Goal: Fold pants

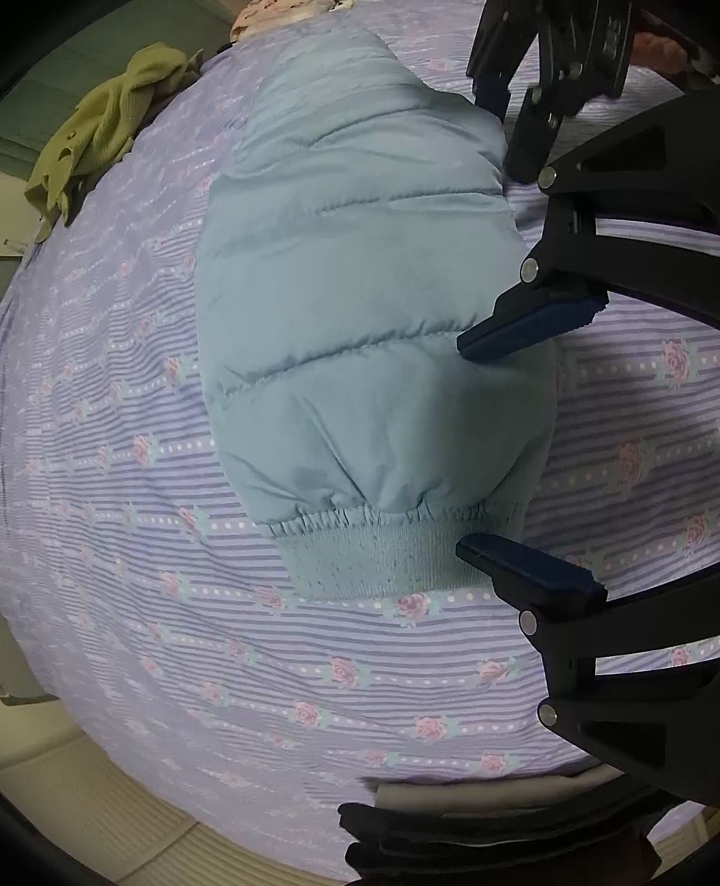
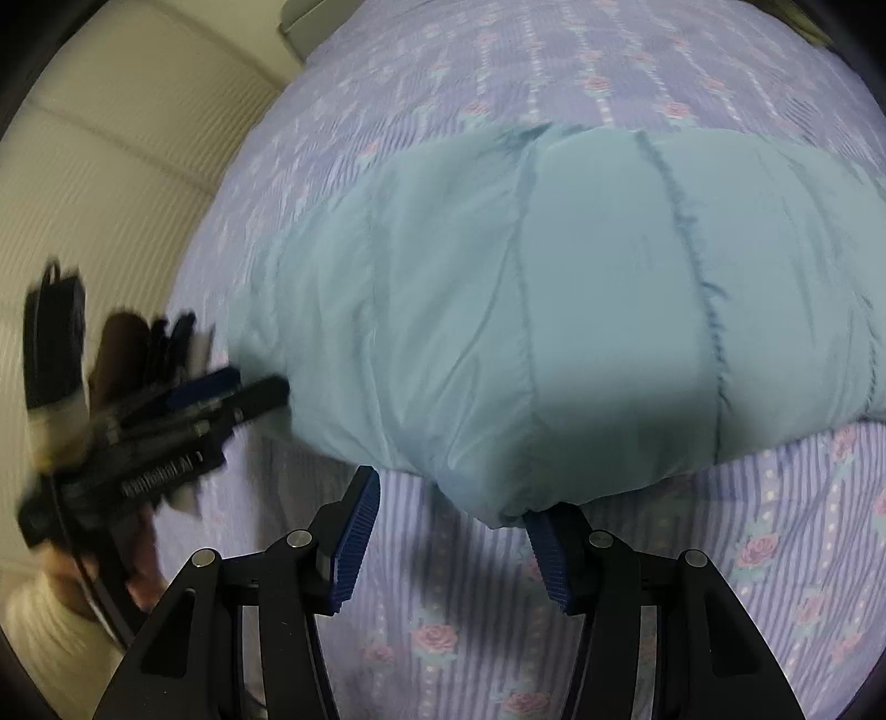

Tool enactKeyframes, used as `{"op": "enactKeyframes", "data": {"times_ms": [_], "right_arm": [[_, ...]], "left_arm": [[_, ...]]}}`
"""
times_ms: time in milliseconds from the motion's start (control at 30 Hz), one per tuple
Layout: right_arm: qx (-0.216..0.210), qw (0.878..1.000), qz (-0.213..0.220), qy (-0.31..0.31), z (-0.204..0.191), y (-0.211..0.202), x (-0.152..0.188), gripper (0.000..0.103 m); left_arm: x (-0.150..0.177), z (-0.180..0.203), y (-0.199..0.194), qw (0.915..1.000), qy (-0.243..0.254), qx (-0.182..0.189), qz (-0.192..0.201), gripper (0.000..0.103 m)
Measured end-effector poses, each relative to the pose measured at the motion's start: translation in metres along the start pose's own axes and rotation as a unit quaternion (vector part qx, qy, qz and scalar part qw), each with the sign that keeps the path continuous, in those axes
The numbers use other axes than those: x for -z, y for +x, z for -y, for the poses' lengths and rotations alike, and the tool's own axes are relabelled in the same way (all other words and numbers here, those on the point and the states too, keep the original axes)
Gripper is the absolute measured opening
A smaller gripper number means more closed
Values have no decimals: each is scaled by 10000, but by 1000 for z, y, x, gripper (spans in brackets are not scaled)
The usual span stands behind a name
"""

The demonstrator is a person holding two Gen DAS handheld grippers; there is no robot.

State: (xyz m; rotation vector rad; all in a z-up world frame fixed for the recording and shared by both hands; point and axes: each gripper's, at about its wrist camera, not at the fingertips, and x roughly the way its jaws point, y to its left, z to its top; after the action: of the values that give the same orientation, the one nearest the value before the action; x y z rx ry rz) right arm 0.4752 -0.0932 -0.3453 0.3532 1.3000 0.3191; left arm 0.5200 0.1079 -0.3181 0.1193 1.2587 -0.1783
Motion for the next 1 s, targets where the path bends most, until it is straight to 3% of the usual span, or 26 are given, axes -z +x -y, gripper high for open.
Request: {"op": "enactKeyframes", "data": {"times_ms": [100, 267, 433, 467, 533, 567, 633, 700, 733, 900, 1000], "right_arm": [[173, 9996, -155, 180, 11, 13, -6, 37], [183, 9995, -164, 185, 6, -2, -1, 17], [434, 9983, -383, 41, 4, 5, 10, 15], [459, 9983, -361, 33, 2, 4, 10, 17], [576, 9980, -236, -62, -2, -11, 13, 31], [671, 9975, -152, -143, -4, -20, 17, 44], [849, 9958, 239, -226, -9, -47, 21, 51], [1122, 9912, 702, -19, 11, -88, 30, 71], [1207, 9885, 904, 145, 24, -103, 31, 76], [1562, 9645, 1595, 1413, 111, -163, 25, 79], [1358, 9457, 1903, 2257, 166, -181, 23, 79]], "left_arm": [[-1, 1, 1, 9999, 77, -73, -27, 66], [0, -3, 2, 9999, 66, -138, -58, 67], [3, 0, 5, 9991, 171, -339, -203, 67], [4, 2, 2, 9989, 199, -390, -187, 67], [5, 9, -14, 9986, 275, -459, -25, 67], [6, 13, -23, 9986, 290, -426, 66, 67], [8, 23, -41, 9987, 324, -320, 226, 67], [8, 36, -62, 9982, 322, -206, 454, 68], [6, 44, -69, 9979, 326, -147, 548, 70], [-9, 106, -94, 9934, 519, 206, 1002, 73], [-22, 147, -88, 9909, 776, 362, 1038, 73]]}}
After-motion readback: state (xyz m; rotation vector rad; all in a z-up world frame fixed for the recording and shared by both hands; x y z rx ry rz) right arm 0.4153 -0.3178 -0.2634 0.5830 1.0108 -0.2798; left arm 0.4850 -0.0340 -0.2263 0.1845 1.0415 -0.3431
